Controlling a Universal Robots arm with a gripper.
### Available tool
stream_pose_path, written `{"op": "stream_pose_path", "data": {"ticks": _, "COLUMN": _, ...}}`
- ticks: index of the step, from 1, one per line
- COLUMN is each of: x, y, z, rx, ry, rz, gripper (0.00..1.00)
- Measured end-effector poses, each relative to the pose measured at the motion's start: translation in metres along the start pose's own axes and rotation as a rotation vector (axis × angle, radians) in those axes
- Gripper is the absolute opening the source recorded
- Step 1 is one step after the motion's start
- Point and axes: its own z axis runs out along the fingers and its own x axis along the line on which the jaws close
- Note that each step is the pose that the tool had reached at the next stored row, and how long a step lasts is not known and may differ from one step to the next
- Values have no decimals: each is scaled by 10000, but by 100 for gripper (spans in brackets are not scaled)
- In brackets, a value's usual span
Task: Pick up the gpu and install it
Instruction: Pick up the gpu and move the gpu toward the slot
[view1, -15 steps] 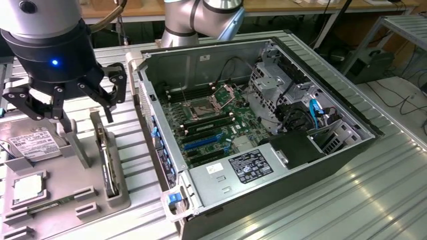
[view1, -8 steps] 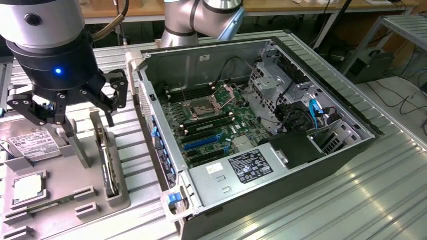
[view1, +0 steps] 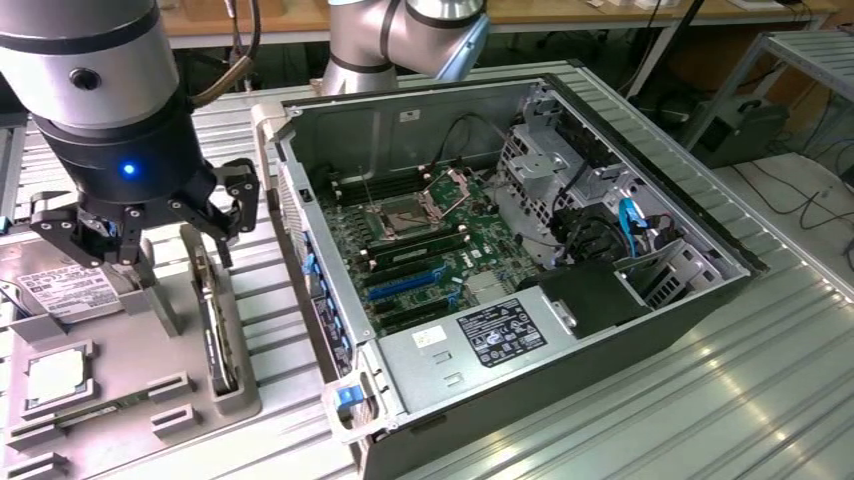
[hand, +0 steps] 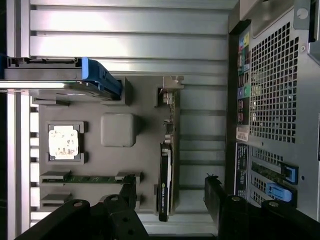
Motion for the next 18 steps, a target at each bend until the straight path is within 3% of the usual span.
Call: {"op": "stream_pose_path", "data": {"ticks": 18, "x": 3, "y": -29, "z": 248, "rx": 0, "ry": 0, "rz": 0, "gripper": 66}}
